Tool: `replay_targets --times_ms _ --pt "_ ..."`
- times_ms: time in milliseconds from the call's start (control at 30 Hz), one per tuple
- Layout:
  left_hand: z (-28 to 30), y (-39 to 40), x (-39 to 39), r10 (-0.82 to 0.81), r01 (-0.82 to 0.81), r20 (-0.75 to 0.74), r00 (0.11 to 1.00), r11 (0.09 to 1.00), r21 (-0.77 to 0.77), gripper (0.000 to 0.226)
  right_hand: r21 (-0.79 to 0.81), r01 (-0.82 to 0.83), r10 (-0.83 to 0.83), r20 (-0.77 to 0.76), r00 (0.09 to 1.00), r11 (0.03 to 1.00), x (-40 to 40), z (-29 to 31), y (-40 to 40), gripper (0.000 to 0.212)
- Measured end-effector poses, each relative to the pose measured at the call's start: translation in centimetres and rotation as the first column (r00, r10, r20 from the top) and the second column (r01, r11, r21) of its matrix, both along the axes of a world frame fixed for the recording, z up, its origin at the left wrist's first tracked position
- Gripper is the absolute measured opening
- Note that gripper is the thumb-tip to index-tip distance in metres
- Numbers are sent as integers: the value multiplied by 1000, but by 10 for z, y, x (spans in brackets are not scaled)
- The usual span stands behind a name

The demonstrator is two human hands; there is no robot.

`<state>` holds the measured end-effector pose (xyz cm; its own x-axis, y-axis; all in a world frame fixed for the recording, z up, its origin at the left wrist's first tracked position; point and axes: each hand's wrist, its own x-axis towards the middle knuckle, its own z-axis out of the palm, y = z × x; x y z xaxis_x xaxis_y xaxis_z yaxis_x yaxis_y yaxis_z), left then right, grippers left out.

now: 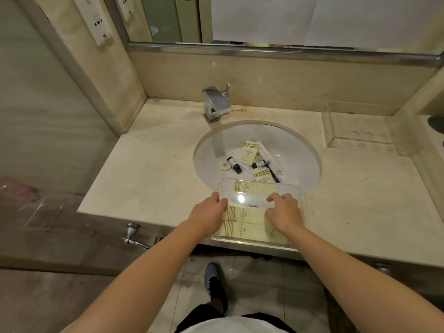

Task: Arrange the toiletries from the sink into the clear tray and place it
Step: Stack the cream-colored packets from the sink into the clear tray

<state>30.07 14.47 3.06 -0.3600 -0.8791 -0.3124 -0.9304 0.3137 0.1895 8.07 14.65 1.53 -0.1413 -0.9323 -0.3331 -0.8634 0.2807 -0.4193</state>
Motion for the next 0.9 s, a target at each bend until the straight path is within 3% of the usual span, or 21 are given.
replay_targets --times_ms 167,367,600,767,900 --pt "-1 -3 0 11 -11 6 1000 1000 16 39 19 192 -192 14 981 981 -9 1 5 34" --pt "-5 -3 -2 52 -52 0 999 999 11 40 37 250 -252 90 963 968 -4 2 5 29" --pt "-10 -5 0 45 -46 33 998 999 20 40 100 120 -118 -32 993 988 -1 1 5 28" --pt "-10 -7 0 64 -66 45 997 997 37 40 84 94 -92 -31 995 992 1 0 4 20" --pt "-10 -10 -1 81 -83 49 995 996 35 41 36 -91 97 -208 973 995 0 -1 10 21"
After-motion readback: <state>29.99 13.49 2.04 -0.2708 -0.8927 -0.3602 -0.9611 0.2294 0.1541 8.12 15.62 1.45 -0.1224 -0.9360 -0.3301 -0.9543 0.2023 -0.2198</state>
